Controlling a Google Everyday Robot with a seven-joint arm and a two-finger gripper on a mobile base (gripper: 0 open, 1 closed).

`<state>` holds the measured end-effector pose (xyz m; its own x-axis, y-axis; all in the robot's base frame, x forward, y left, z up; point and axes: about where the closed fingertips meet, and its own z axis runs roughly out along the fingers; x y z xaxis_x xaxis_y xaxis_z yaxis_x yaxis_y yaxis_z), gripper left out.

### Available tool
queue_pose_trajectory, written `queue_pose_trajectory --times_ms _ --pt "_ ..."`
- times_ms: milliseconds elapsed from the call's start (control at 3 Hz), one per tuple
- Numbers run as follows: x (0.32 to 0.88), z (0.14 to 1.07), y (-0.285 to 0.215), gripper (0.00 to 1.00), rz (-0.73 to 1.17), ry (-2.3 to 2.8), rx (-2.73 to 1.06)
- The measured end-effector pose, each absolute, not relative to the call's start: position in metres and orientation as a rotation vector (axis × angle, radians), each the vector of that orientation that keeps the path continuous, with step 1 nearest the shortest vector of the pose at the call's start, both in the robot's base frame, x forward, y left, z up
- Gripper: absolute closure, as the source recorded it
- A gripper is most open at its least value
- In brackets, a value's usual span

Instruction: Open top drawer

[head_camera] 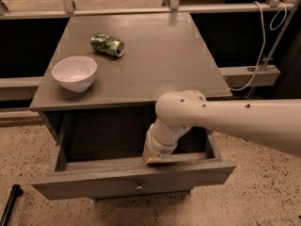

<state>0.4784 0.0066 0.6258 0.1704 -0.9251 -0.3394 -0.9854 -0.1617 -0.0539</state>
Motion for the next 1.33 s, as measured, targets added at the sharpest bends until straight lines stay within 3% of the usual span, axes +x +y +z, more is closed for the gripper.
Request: queue_pose_trajectory --times_ms 1000,1333 --pt "0.427 0.626 -0.005 1.00 0.561 1.915 -2.175" --pt "0.427 0.626 -0.005 1.00 0.561 1.915 -2.175"
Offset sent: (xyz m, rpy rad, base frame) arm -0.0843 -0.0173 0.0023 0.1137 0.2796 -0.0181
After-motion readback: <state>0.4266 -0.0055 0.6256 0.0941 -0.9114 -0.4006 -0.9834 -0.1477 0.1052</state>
